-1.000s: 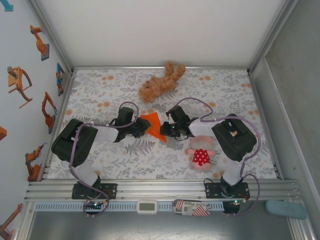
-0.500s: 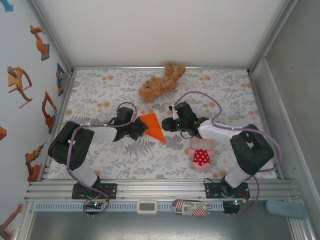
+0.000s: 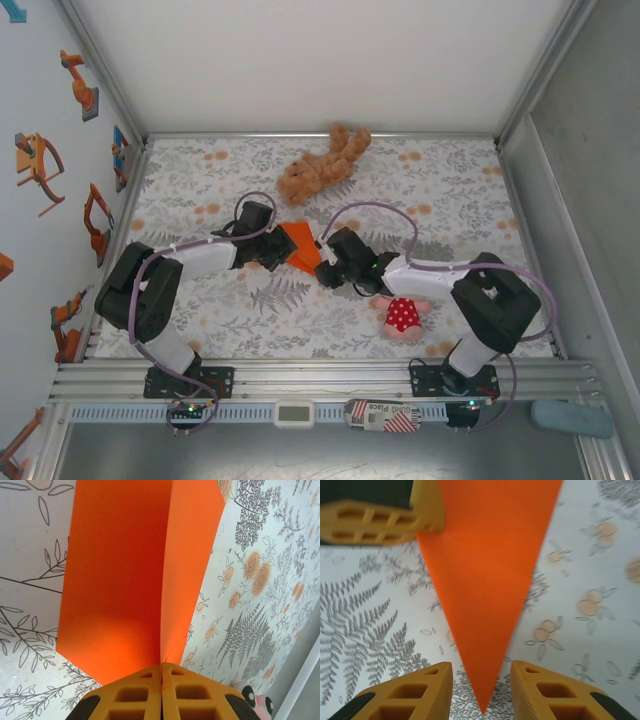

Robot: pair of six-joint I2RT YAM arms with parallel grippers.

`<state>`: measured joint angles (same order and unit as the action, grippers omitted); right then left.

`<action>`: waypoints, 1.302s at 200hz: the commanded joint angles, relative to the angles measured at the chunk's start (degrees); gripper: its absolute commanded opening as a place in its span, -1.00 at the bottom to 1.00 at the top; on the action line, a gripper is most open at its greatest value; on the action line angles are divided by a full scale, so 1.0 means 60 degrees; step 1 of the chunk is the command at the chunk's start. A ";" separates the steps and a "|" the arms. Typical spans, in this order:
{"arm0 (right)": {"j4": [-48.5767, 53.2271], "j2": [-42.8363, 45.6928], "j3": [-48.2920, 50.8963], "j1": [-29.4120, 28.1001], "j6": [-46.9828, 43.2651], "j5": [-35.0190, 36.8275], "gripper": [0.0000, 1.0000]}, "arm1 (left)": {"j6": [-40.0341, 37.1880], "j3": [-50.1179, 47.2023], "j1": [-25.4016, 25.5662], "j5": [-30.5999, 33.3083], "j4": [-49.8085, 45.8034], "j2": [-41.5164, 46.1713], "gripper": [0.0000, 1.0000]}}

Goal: Fold a paper plane with a square sheet of paper (pick it up from the middle)
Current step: Fourth fold the wing at the center of the table.

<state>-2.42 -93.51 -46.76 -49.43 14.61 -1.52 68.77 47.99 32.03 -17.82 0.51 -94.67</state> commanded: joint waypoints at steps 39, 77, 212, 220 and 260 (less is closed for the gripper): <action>-0.0475 -0.0878 -0.0700 -0.0224 -0.0501 0.0193 -0.26 | -0.0146 0.0352 0.0052 0.0083 -0.0729 -0.0092 -0.83; -0.0507 -0.1161 -0.0862 -0.0258 -0.0550 0.0019 -0.23 | -0.0110 0.0366 0.0041 0.0081 -0.0719 -0.0135 -0.83; -0.0322 -0.1553 -0.1075 -0.0265 -0.0676 0.0255 -0.36 | -0.0059 0.0392 0.0046 -0.0015 -0.0788 -0.0148 -0.78; -0.0280 -0.1579 -0.1102 -0.0272 -0.0695 0.0253 -0.40 | -0.0051 0.0396 0.0052 -0.0028 -0.0798 -0.0146 -0.77; -0.0176 -0.1652 -0.1075 -0.0268 -0.0771 0.0252 -0.47 | -0.0078 0.0410 0.0051 -0.0050 -0.0902 -0.0131 -0.76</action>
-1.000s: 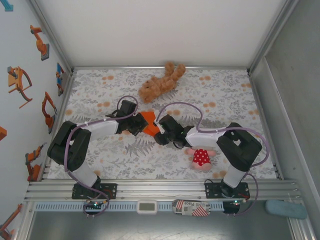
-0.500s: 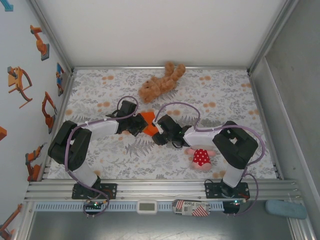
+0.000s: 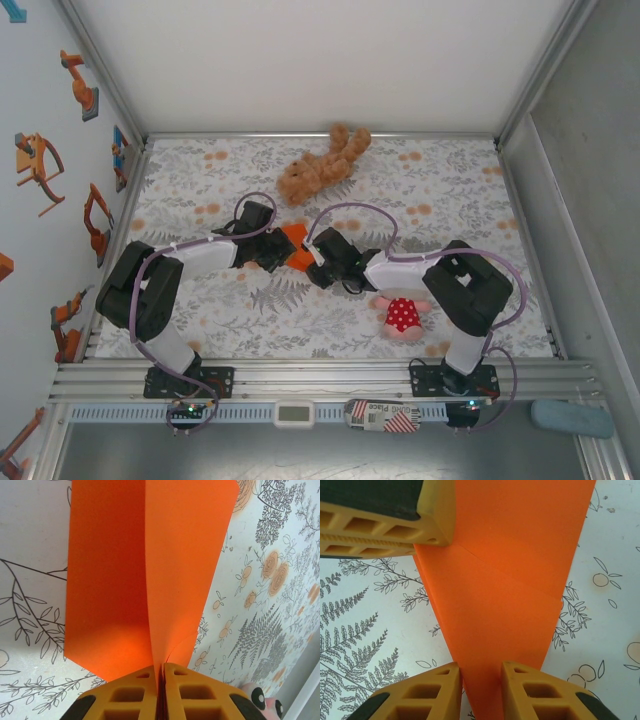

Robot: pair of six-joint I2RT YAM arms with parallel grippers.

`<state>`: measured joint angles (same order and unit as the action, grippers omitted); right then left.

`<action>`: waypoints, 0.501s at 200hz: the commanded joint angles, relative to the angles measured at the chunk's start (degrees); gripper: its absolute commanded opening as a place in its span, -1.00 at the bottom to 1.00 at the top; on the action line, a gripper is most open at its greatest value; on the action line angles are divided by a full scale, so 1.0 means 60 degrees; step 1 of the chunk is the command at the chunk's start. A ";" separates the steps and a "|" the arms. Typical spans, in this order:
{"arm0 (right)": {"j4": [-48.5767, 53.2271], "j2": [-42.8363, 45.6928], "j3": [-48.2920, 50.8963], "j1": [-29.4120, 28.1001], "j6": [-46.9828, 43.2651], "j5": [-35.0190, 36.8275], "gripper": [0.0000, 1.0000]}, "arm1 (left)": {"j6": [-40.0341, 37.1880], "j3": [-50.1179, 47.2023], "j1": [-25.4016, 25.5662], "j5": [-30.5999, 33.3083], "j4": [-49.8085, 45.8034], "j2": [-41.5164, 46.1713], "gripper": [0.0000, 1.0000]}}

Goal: Fold a paper plane with a square sheet of paper (pick it up from the middle)
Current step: Fourth fold the wing at the center of the table.

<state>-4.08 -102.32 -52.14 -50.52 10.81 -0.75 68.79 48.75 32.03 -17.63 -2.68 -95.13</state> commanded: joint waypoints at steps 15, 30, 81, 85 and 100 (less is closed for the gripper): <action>0.0148 -0.0179 -0.0157 -0.0090 -0.0182 0.0138 -0.44 | -0.0110 0.0311 0.0045 -0.0092 -0.0411 -0.0058 -0.76; 0.0191 -0.0178 -0.0157 -0.0089 -0.0245 0.0154 -0.40 | -0.0128 0.0339 0.0037 -0.0113 -0.0472 -0.0069 -0.76; 0.0181 -0.0143 -0.0018 -0.0079 -0.0310 0.0111 -0.38 | -0.0230 0.0437 0.0022 -0.0144 -0.0536 -0.0104 -0.76; 0.0181 -0.0143 -0.0003 -0.0090 -0.0311 0.0111 -0.38 | -0.0230 0.0445 0.0024 -0.0140 -0.0539 -0.0096 -0.76; 0.0167 -0.0144 0.0021 -0.0088 -0.0293 0.0111 -0.40 | -0.0260 0.0471 0.0023 -0.0162 -0.0579 -0.0104 -0.75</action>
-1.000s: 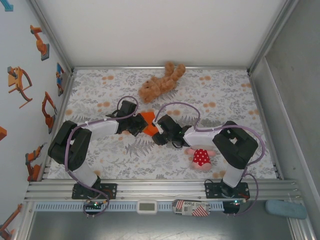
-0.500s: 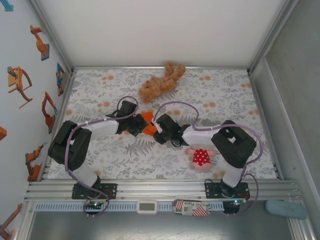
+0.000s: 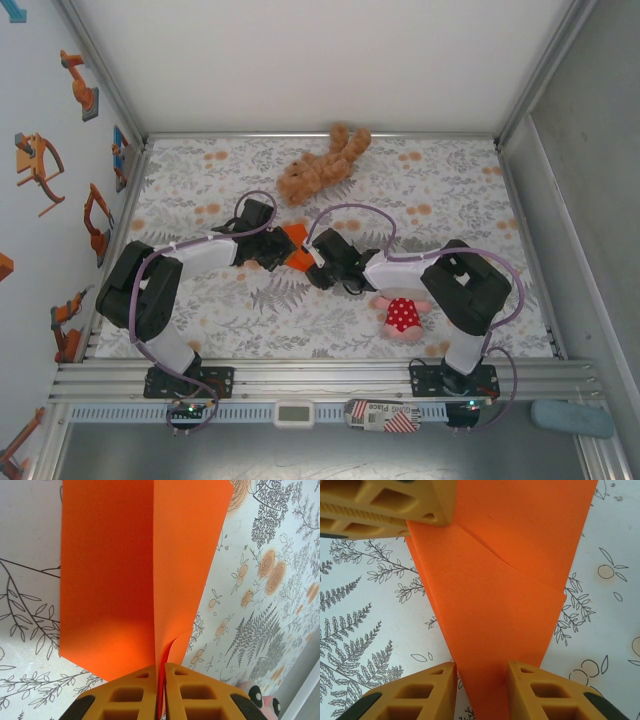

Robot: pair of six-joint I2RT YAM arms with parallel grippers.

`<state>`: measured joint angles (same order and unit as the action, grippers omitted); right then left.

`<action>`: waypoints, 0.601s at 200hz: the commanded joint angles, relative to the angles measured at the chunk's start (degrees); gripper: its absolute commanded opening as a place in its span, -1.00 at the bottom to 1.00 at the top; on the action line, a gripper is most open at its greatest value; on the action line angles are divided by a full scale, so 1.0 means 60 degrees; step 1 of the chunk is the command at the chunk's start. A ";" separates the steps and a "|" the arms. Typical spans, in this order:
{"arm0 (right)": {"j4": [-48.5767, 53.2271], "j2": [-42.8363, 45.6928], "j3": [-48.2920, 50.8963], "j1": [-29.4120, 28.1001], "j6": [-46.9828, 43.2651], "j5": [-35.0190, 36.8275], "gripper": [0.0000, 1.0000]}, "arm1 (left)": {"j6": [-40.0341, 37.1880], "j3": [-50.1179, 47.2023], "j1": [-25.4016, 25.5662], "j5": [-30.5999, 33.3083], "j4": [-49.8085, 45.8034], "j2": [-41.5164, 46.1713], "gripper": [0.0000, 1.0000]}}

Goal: Fold a paper plane with a square sheet of paper (pick it up from the middle)
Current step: Fourth fold the wing at the center of the table.

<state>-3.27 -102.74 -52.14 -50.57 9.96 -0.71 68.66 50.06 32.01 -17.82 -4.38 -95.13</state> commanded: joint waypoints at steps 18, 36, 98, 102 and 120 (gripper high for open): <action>0.0070 -0.0096 0.0024 -0.0082 -0.0156 0.0118 -0.41 | -0.0274 0.0261 0.0001 -0.0139 -0.0366 -0.0099 -0.75; 0.0090 -0.0067 0.0054 -0.0072 -0.0202 0.0176 -0.38 | -0.0311 0.0298 0.0000 -0.0140 -0.0439 -0.0126 -0.75; 0.0061 0.0199 0.0194 -0.0083 -0.0603 0.0290 -0.29 | -0.0242 0.0371 -0.0047 -0.0232 -0.0527 -0.0093 -0.75; 0.0061 0.0214 0.0194 -0.0081 -0.0615 0.0301 -0.29 | -0.0238 0.0376 -0.0072 -0.0231 -0.0543 -0.0083 -0.75; 0.0072 0.0203 0.0208 -0.0083 -0.0678 0.0352 -0.31 | -0.0260 0.0430 -0.0079 -0.0254 -0.0600 -0.0080 -0.75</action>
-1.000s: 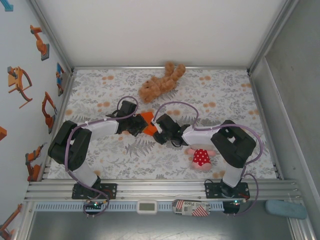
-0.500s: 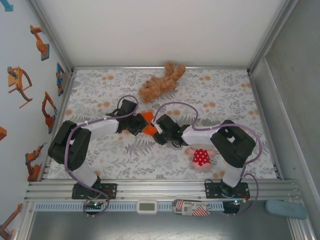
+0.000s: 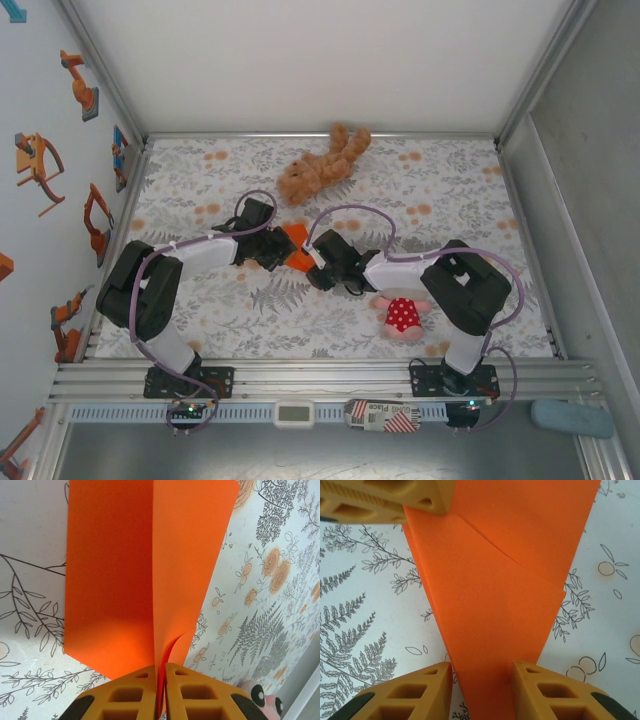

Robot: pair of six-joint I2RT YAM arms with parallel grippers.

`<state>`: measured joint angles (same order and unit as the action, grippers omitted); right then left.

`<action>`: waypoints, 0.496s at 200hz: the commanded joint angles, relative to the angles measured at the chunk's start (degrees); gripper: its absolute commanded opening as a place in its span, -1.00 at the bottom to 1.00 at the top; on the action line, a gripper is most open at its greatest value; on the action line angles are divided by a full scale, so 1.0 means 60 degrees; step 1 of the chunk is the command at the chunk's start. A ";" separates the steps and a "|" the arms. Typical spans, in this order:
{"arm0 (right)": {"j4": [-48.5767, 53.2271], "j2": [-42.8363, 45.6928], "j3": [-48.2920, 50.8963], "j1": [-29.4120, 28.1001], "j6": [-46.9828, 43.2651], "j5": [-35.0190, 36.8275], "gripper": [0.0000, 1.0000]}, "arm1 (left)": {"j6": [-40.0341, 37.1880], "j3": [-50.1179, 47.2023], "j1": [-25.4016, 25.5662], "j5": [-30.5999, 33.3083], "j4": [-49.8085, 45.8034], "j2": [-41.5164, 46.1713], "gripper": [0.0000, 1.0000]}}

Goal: Fold a paper plane with a square sheet of paper (pick it up from the middle)
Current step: Fourth fold the wing at the center of the table.

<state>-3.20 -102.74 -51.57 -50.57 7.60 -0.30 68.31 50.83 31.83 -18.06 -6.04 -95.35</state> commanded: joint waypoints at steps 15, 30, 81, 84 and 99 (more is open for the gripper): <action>0.0040 0.0232 0.0154 -0.0076 -0.0286 0.0356 -0.37 | -0.0194 0.0312 -0.0074 -0.0229 -0.0317 -0.0046 -0.75; 0.0021 0.0281 0.0187 -0.0083 -0.0311 0.0346 -0.43 | -0.0207 0.0302 -0.0076 -0.0244 -0.0328 -0.0048 -0.75; 0.0094 0.0262 0.0143 -0.0083 -0.0361 0.0140 -0.69 | -0.0234 0.0307 -0.0137 -0.0214 -0.0391 -0.0019 -0.66; 0.0101 0.0250 0.0130 -0.0083 -0.0358 0.0125 -0.71 | -0.0238 0.0305 -0.0144 -0.0214 -0.0411 0.0002 -0.65; 0.0138 0.0255 0.0129 -0.0083 -0.0358 0.0039 -0.79 | -0.0302 0.0340 -0.0197 -0.0198 -0.0478 0.0061 -0.59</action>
<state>-3.25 -102.43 -51.20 -50.57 5.98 0.05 68.14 51.42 31.33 -19.05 -6.83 -95.35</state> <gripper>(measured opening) 0.130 0.184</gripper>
